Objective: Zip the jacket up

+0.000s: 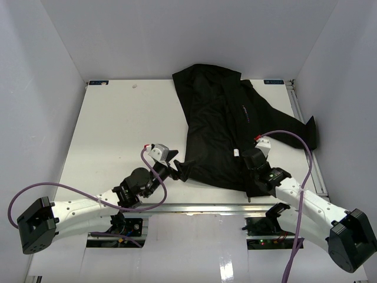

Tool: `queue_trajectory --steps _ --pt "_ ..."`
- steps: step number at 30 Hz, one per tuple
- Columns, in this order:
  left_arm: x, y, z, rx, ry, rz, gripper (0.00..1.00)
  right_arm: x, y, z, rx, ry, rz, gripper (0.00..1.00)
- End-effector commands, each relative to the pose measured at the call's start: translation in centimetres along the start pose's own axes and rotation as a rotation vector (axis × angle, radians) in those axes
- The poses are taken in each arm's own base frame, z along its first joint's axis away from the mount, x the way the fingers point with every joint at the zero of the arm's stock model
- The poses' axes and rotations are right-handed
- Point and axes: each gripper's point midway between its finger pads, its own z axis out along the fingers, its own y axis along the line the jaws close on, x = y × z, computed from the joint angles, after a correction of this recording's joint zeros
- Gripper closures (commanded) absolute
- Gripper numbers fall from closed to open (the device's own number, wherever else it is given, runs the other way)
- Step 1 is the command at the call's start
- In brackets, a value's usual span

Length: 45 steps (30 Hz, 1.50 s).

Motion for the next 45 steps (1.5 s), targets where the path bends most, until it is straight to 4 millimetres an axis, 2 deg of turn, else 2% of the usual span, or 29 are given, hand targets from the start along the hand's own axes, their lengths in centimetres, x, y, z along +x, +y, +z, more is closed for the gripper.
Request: queue_trajectory --steps 1,4,7,12,19,22,25,28,31,36,40,45 --pt "-0.2 -0.1 0.2 0.001 -0.008 0.01 0.02 1.1 -0.4 0.3 0.014 0.038 -0.011 0.42" --pt "-0.1 -0.1 0.2 0.001 -0.004 0.014 0.02 1.3 -1.5 0.2 0.066 0.035 -0.006 0.42" --pt "-0.1 -0.1 0.2 0.001 -0.004 0.015 0.02 1.4 -1.7 0.1 0.069 0.032 -0.006 0.44" --pt "-0.1 -0.2 0.2 0.007 -0.005 0.015 0.02 1.1 -2.3 -0.2 0.093 0.012 0.009 0.57" --pt "0.0 -0.1 0.3 0.005 -0.001 0.019 0.02 1.0 -2.9 -0.2 0.129 0.003 0.028 0.63" --pt "0.2 -0.2 0.5 0.004 0.008 0.024 0.02 1.1 -2.4 -0.2 0.105 0.018 0.015 0.63" --pt "0.3 -0.2 0.5 0.004 0.009 0.025 0.02 0.8 -1.6 -0.6 0.075 0.02 0.0 0.54" --pt "0.1 -0.1 0.5 0.002 0.006 0.025 0.02 0.5 -1.1 -1.0 0.069 0.016 0.004 0.52" --pt "0.1 -0.1 0.5 0.0 0.006 0.025 0.02 1.1 -0.8 -1.2 0.071 0.035 -0.02 0.52" --pt "0.0 -0.4 0.4 0.012 0.009 0.016 0.02 2.3 -0.7 -0.7 0.081 0.067 -0.052 0.53" --pt "0.0 -0.5 0.3 0.022 0.006 0.014 0.02 2.5 -1.9 -0.8 0.161 0.064 -0.062 0.55" --pt "0.1 -0.4 0.4 0.015 0.011 0.018 0.02 2.2 -2.3 -0.9 0.189 0.046 -0.041 0.61"
